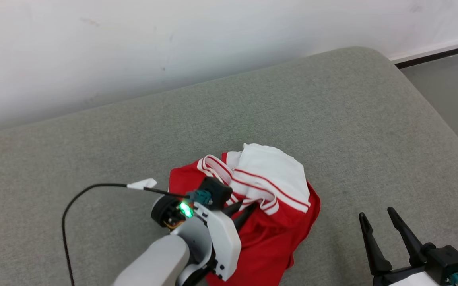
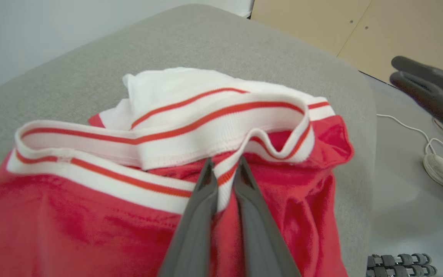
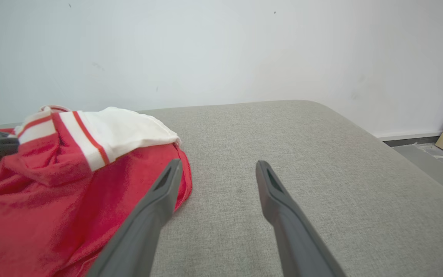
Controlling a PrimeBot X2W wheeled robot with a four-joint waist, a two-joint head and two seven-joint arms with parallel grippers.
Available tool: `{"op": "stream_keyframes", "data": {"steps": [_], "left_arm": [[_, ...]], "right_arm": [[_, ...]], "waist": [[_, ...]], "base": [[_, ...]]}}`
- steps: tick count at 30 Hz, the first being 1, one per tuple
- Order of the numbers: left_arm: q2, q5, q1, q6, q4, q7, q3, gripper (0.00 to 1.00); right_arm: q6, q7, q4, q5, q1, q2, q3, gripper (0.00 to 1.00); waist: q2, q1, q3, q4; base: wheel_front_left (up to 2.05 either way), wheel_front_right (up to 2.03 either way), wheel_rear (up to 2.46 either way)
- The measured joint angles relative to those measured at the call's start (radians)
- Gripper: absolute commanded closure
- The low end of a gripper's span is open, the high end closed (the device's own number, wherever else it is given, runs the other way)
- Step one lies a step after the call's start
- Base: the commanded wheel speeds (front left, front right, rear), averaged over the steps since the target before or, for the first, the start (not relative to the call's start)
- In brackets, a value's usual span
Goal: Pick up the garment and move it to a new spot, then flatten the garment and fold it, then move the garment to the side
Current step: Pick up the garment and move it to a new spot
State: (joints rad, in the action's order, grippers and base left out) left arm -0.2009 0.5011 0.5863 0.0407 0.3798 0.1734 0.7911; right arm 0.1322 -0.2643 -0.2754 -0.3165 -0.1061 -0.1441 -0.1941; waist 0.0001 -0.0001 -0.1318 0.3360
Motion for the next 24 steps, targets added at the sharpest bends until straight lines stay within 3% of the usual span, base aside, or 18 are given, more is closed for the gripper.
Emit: {"op": "stream_keyframes", "data": {"steps": [3, 4, 5, 6, 10, 16, 24], "left_arm": [[0.025, -0.008, 0.002, 0.019, 0.085, -0.023, 0.025, 1.00], [0.031, -0.009, 0.004, 0.021, 0.102, -0.039, 0.029, 0.57], [0.037, -0.009, 0.009, 0.022, 0.113, -0.052, 0.029, 0.04], [0.044, -0.009, 0.015, 0.025, 0.123, -0.056, 0.031, 0.00], [0.054, -0.010, 0.030, 0.038, 0.121, -0.054, 0.049, 0.00], [0.056, -0.016, 0.046, 0.048, 0.013, -0.023, 0.074, 0.00], [0.046, -0.005, 0.048, 0.046, -0.068, 0.043, 0.095, 0.00]], "right_arm": [[0.000, 0.000, -0.001, -0.001, 0.000, 0.000, 0.007, 0.00], [0.000, 0.000, -0.001, -0.001, 0.000, 0.000, 0.009, 0.00], [0.000, 0.000, -0.001, -0.001, 0.000, 0.000, 0.012, 0.00], [0.000, 0.000, -0.002, -0.001, 0.001, -0.001, 0.017, 0.00], [0.000, 0.000, -0.002, 0.001, 0.005, -0.002, 0.024, 0.00], [0.000, 0.000, -0.007, 0.002, 0.006, -0.003, 0.020, 0.00], [0.000, 0.000, -0.006, 0.001, 0.004, 0.000, -0.001, 0.00]], "waist": [[0.0000, 0.0000, -0.005, 0.005], [0.0000, 0.0000, -0.005, 0.005], [0.0000, 0.0000, -0.004, 0.003], [0.0000, 0.0000, -0.002, 0.000], [0.0000, 0.0001, 0.008, -0.017], [0.0000, 0.0000, 0.030, -0.032], [0.0000, 0.0000, 0.026, -0.006]], "base": [[0.00, 0.00, 0.00], [0.00, 0.00, 0.00], [0.00, 0.00, 0.00], [0.00, 0.00, 0.00], [0.00, 0.00, 0.00], [0.00, 0.00, 0.00], [0.00, 0.00, 0.00]]}}
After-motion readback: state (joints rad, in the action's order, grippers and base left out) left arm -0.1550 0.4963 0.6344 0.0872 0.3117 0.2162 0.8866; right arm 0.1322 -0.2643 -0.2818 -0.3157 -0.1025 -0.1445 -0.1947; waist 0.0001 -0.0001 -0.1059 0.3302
